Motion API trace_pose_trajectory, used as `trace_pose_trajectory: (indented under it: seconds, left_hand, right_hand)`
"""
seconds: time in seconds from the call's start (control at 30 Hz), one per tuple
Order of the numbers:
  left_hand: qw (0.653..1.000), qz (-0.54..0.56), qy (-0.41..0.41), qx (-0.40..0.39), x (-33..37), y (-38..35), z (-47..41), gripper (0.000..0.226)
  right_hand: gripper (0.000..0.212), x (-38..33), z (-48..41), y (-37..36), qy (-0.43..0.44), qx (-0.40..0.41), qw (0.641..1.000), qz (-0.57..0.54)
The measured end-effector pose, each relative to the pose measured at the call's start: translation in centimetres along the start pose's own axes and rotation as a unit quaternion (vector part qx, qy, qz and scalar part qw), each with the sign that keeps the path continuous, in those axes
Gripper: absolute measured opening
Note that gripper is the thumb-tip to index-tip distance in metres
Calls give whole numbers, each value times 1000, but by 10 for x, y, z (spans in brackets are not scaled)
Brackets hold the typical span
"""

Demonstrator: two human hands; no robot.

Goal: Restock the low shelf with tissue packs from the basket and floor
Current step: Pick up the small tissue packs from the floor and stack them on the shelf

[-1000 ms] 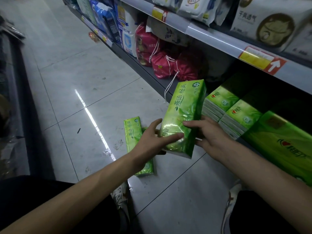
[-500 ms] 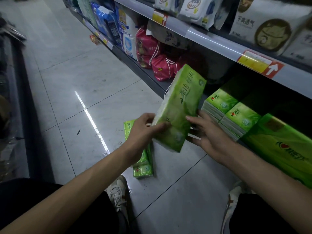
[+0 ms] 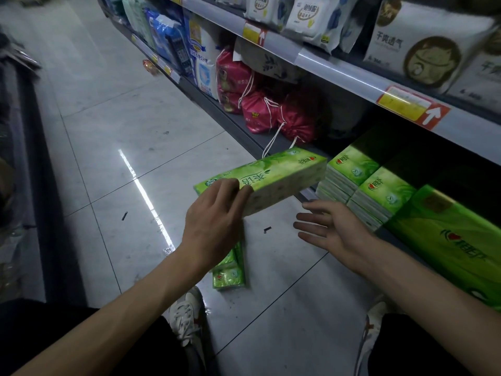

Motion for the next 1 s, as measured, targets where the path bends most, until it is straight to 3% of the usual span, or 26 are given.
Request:
trace_pose_trajectory:
  seconds: [0.2, 0.4, 0.6, 0.7, 0.83, 0.9, 1.0]
  left_hand:
    - [1000, 0, 8, -4, 0, -1, 1, 54]
    - [999, 44, -14, 2, 32, 8, 2, 54]
    - [987, 105, -93, -82, 80, -9, 19, 47]
    - [976, 153, -81, -132, 77, -26, 20, 46]
    - [979, 150, -5, -135, 48, -36, 5, 50]
    - [981, 140, 31, -135, 34, -35, -4, 67]
    - [980, 131, 48, -140, 23, -35, -13, 99]
  right_hand:
    - [28, -4, 5, 0, 5, -3, 1000, -8]
    - [62, -16, 8, -4, 34, -25, 999, 3]
    - [56, -13, 4, 19, 55, 61, 997, -14]
    - [50, -23, 4, 34, 93, 105, 987, 77]
    - [58, -41, 14, 32, 169, 144, 922, 317]
    - [63, -45, 20, 23, 204, 141, 874, 418]
    - [53, -42, 27, 7, 265, 98, 808, 518]
Point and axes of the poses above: each hand's wrist, its own z-axis away from the middle knuckle, its own y-axis out of the back of the hand, x = y × z, the point moved 10 cm from there along -z, towards the middle knuckle
